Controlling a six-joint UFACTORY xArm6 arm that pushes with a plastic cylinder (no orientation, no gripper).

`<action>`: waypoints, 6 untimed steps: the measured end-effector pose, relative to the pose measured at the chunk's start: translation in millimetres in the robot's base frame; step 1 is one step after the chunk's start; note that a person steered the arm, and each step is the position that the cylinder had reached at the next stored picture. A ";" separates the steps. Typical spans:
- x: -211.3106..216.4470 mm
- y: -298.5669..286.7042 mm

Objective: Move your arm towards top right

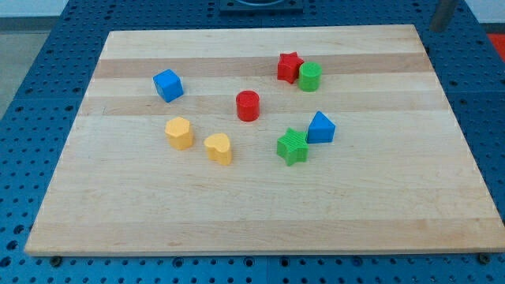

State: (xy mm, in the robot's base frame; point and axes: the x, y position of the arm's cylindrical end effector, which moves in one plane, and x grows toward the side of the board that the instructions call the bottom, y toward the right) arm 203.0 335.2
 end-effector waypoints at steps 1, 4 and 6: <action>0.0 0.0; 0.3 -16.1; 1.1 -81.6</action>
